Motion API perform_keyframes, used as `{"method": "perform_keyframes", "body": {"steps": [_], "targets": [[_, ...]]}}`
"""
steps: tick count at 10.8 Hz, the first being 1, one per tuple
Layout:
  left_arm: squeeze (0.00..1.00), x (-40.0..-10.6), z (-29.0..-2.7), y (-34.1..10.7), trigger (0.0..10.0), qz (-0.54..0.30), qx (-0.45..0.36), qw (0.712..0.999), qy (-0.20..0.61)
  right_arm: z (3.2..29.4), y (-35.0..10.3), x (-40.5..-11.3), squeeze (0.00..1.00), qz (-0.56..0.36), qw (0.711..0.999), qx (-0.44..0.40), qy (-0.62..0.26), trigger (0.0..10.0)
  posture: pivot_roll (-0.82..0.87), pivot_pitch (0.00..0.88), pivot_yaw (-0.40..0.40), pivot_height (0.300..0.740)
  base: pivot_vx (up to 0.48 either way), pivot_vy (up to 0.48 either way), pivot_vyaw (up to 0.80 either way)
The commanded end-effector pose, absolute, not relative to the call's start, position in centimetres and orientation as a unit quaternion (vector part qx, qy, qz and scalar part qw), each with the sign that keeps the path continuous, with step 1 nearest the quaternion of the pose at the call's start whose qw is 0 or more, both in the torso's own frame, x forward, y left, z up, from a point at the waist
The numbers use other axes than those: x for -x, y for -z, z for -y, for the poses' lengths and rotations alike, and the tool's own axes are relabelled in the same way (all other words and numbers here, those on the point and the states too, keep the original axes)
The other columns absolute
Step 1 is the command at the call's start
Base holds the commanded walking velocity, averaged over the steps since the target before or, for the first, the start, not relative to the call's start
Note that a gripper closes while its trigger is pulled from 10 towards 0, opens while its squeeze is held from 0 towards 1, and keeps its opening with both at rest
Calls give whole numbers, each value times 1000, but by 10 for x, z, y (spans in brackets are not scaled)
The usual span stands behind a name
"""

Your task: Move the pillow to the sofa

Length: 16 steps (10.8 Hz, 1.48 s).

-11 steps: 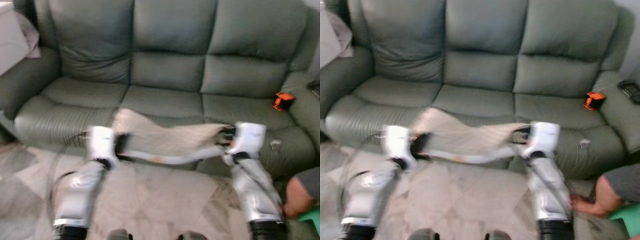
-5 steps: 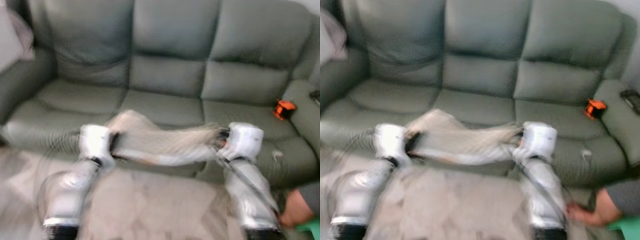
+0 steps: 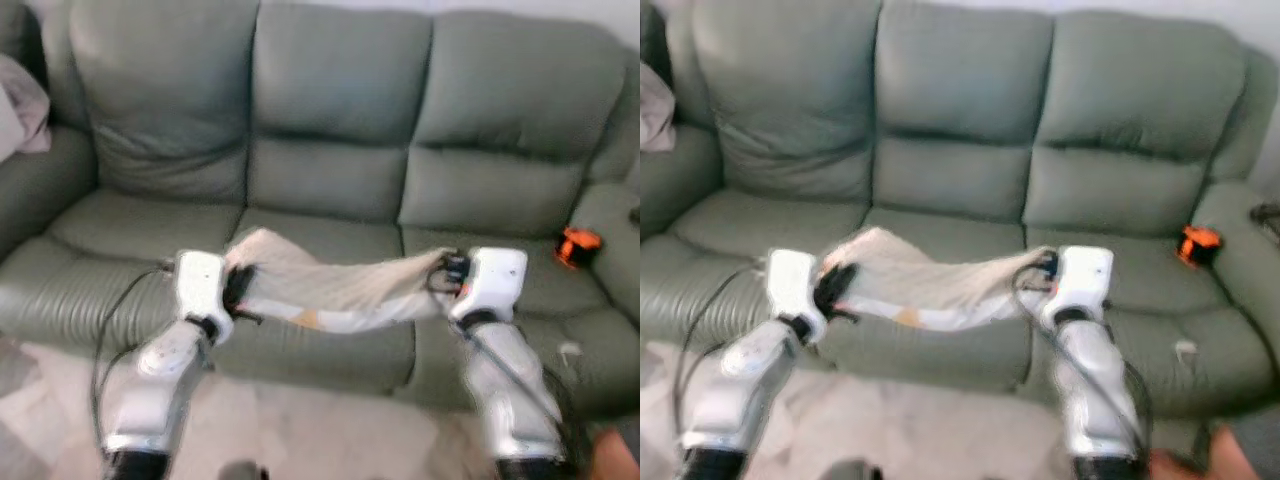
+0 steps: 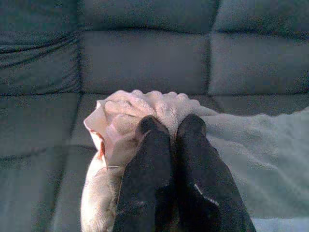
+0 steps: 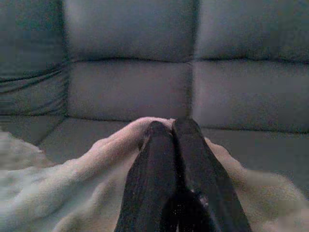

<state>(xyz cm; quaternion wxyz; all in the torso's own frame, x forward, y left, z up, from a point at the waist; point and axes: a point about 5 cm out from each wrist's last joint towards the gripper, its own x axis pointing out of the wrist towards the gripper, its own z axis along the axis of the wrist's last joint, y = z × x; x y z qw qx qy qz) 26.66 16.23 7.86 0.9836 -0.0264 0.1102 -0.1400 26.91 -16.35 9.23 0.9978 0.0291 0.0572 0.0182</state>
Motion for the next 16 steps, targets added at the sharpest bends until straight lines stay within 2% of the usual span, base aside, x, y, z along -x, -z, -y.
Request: {"method": "perform_keyframes", "body": {"steps": [1, 8, 11, 16], "targets": [[0, -272, -151, -87, 10000, -93, 27, 983, 159, 173, -100, -271, 0, -43, 999, -22, -6, 10000, -42, 0, -32, 740, 390, 281, 0], [0, -272, -148, -90, 10000, -82, 15, 981, 173, 170, -99, -274, 0, -42, 999, -21, -14, 10000, -32, 0, -34, 740, 262, 402, 0], [0, -271, -147, -93, 10000, -72, 26, 982, 171, 169, -99, -274, 0, -43, 999, -21, -13, 10000, -31, 0, -34, 740, 126, 0, 0], [0, -270, -144, -94, 10000, -68, 28, 981, 178, 169, -99, -275, 0, -45, 999, -21, -12, 10000, -33, 0, -34, 740, 0, 0, -656]]}}
